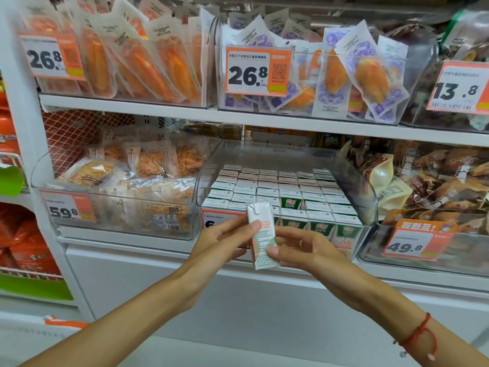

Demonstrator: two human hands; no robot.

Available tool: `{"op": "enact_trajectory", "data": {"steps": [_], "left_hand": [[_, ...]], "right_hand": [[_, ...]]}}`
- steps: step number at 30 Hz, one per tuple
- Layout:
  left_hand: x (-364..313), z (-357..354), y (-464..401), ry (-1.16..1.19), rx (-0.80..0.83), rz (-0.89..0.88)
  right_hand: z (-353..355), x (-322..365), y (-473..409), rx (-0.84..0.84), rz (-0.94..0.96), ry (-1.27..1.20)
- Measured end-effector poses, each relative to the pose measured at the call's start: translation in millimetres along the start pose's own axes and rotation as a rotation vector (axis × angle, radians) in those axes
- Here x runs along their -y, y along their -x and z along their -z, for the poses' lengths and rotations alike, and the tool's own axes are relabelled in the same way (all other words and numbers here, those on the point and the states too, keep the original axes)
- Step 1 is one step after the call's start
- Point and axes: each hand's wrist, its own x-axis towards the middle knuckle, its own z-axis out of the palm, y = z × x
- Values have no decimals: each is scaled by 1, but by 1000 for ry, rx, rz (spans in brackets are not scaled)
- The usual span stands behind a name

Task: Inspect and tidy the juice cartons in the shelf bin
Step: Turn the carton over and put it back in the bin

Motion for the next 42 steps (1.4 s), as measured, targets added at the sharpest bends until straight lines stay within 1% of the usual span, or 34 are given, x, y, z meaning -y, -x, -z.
{"op": "enact_trajectory", "data": {"steps": [3,4,6,7,8,10,11,12,15,18,21,24,26,28,31,33,35,37,39,42], "left_hand": [[0,1,1,-22,-109,-23],[0,1,1,-38,-152,-32],[2,-1,2,-31,-201,-25],[3,-4,2,-18,-209,-8],[5,-6,2,-14,-217,7],[8,-7,1,-25,-249,17],[9,-6,0,-24,-256,19],[9,-3,-1,-20,-248,24],[7,6,-2,-29,-183,41],[6,10,-3,-6,-137,64],[6,11,-4,15,-98,94],[6,11,-5,91,-117,158],[7,8,-4,142,-134,215],[10,5,-4,118,-132,237],[9,0,-1,55,-78,212],[8,-5,0,-1,-67,160],[6,-7,0,-60,-124,92],[5,-6,-1,-82,-177,31],[4,-3,-1,-95,-198,-37],[2,2,0,-242,-187,-206]], "right_hand": [[-2,-2,0,-150,27,10],[-3,-2,-1,-223,35,72],[-8,-4,-3,-403,73,296],[-12,-6,-3,-472,112,408],[-15,-7,-3,-506,159,485],[-20,-10,-3,-482,217,555],[-19,-10,-3,-436,203,550],[-17,-8,-4,-375,162,502],[-3,-2,-4,-201,-7,253],[6,-3,-3,-77,-85,209],[7,-5,-3,2,-84,168],[8,-4,-2,-10,-68,109],[7,-5,-3,-80,-58,124],[3,-8,-3,-190,-11,246],[-5,-11,-2,-370,135,580],[-10,-11,0,-417,222,633],[-15,-12,0,-404,282,660],[-17,-11,1,-366,288,639],[-14,-8,2,-291,272,519],[-11,0,5,-165,286,296]]}}
